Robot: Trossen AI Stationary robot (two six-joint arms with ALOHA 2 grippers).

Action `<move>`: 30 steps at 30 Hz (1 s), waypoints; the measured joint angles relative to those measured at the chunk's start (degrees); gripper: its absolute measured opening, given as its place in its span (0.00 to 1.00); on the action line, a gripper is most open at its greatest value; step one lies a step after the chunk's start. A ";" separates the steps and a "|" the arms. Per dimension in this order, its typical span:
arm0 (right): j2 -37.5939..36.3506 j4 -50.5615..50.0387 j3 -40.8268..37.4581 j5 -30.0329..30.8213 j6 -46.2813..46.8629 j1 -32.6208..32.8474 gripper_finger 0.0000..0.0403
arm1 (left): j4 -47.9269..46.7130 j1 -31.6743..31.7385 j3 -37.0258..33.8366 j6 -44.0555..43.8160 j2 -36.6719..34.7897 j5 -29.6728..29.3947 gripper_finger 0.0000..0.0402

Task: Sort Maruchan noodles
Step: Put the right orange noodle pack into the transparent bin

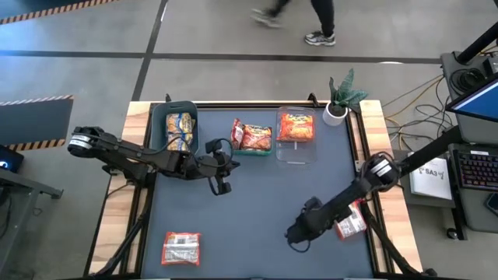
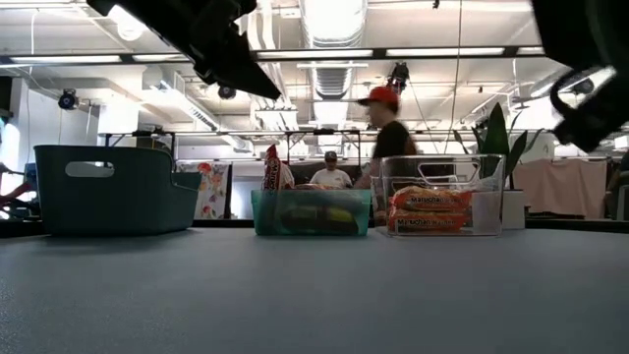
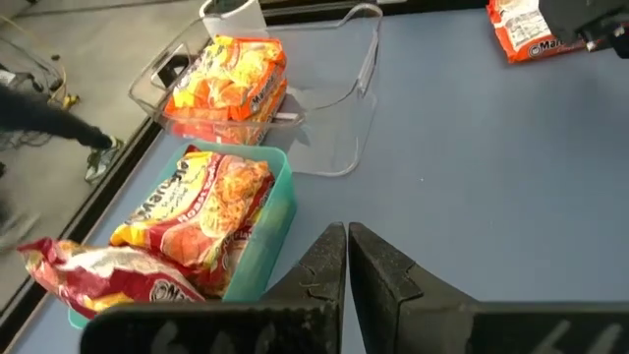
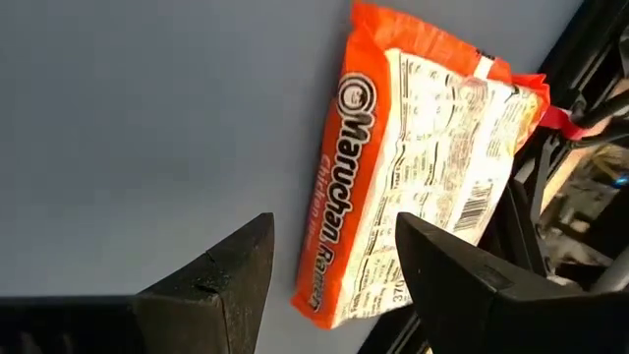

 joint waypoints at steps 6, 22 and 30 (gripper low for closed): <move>2.89 -0.59 -0.04 0.02 -0.26 0.47 0.50 | 2.28 0.13 0.00 1.14 0.00 -0.02 0.00; 5.46 -2.38 -0.35 1.53 -4.14 0.89 0.13 | 6.29 0.24 0.00 2.43 0.00 -0.02 0.00; 3.33 -2.33 -0.22 5.14 -4.55 1.11 0.02 | 10.79 0.22 0.00 4.80 0.00 0.00 0.00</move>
